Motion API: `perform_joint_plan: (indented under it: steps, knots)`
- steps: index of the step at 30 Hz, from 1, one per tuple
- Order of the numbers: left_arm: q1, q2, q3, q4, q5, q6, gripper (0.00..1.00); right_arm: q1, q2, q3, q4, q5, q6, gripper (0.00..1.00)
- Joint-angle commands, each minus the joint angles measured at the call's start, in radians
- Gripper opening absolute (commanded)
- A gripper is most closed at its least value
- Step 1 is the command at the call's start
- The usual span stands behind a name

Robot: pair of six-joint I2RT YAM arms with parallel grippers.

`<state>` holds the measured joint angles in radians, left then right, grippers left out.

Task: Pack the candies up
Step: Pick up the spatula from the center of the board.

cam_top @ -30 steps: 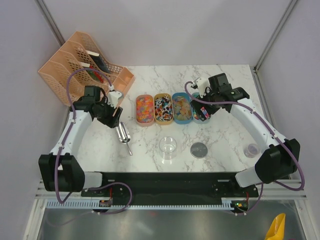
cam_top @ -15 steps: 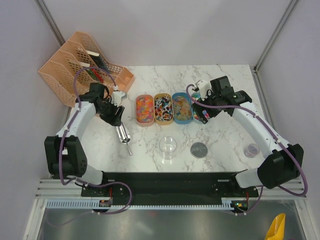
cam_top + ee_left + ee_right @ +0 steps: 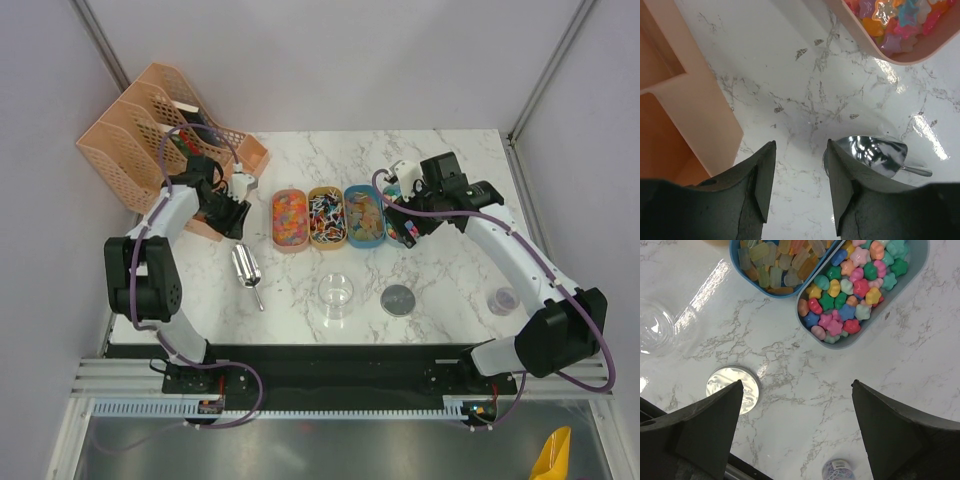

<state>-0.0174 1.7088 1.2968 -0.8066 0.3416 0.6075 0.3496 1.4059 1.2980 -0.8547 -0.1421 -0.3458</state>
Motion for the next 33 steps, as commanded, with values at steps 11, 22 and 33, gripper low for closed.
perform_joint_plan:
  steps: [11,22,33]
  knots:
    - [0.063,0.011,0.154,-0.279,0.178,0.161,0.6,-0.054,-0.031,-0.009,-0.017,-0.019,-0.025,0.98]
    - [0.065,0.135,0.14,-0.31,0.168,0.189,0.6,-0.06,-0.01,0.007,-0.023,-0.031,-0.035,0.98]
    - [0.063,0.187,0.139,-0.338,0.165,0.219,0.54,-0.07,-0.019,-0.012,-0.027,-0.048,-0.041,0.98]
